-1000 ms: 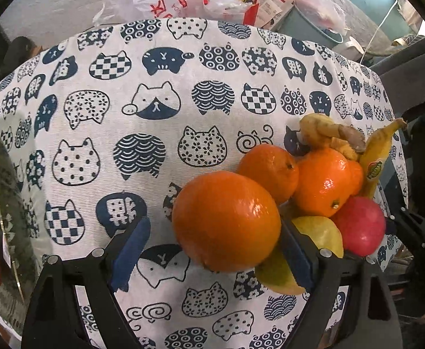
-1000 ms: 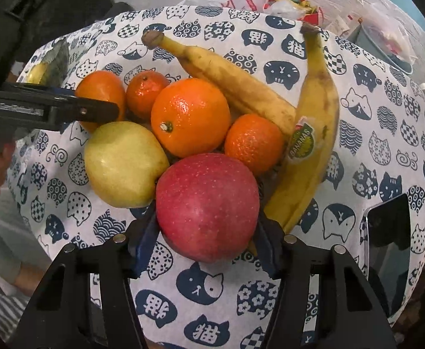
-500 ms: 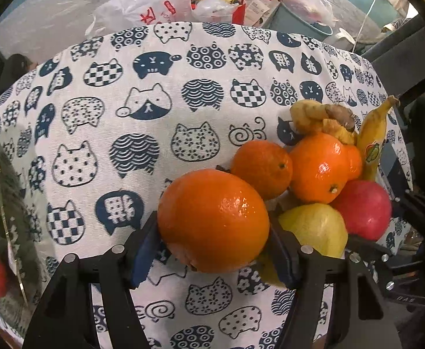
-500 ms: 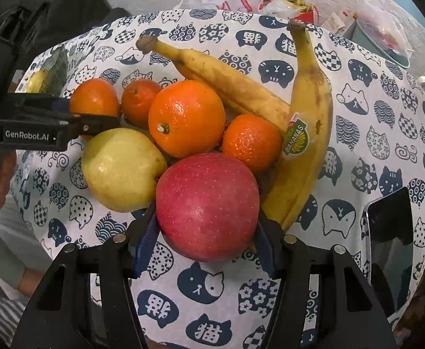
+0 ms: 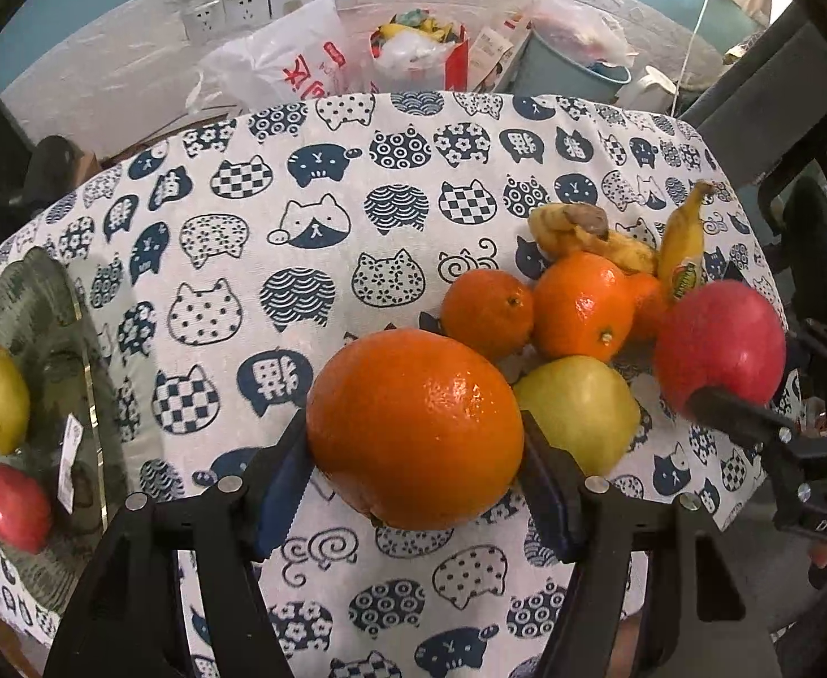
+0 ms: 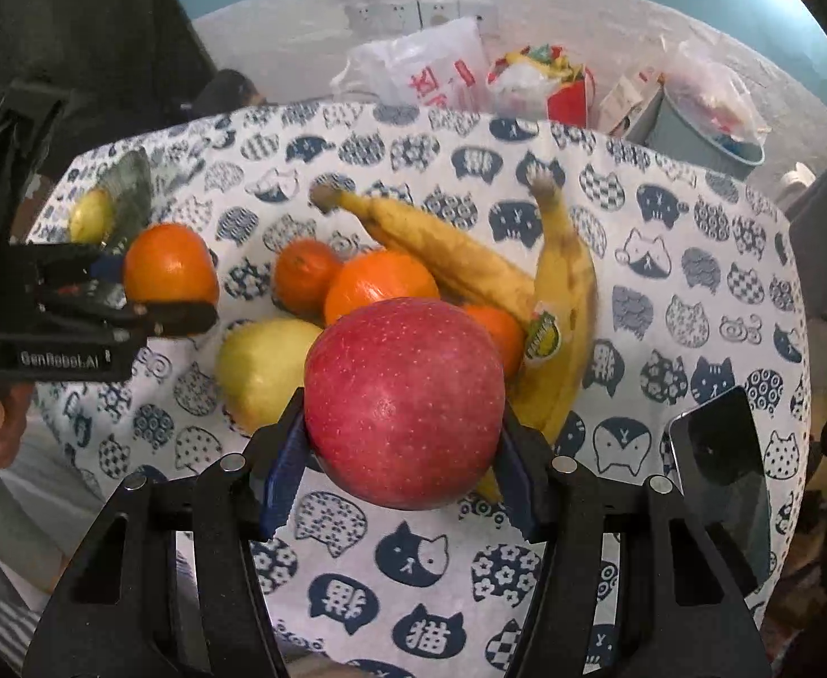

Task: Organize fruits
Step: 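Carry the apple with the right gripper while the left gripper lowers the orange into the bowl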

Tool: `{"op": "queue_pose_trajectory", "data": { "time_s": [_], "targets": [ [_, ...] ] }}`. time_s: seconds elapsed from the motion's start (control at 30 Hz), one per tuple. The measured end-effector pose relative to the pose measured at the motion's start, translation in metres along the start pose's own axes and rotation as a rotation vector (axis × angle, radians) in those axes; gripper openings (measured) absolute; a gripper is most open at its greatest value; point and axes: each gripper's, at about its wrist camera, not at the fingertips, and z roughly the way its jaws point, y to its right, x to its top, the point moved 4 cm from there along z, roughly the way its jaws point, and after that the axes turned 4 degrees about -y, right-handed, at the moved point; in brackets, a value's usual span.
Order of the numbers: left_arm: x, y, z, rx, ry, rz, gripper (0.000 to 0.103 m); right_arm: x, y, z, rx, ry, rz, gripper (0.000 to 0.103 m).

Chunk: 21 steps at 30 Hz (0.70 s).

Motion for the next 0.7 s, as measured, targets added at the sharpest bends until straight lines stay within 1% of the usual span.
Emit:
{"op": "queue_pose_trajectory", "data": {
  "time_s": [0.23, 0.47, 0.7],
  "targets": [
    [-0.009, -0.012, -0.015, 0.009, 0.030, -0.027, 0.070, 0.012, -0.023, -0.008, 0.013, 0.042, -0.029, 0.058],
    [-0.015, -0.030, -0.032, 0.001, 0.060, -0.072, 0.070, 0.022, -0.043, -0.013, 0.032, 0.073, -0.054, 0.058],
    [-0.022, -0.044, -0.043, 0.010, 0.077, -0.097, 0.070, 0.034, -0.062, -0.016, 0.043, 0.089, -0.082, 0.058]
  ]
}}
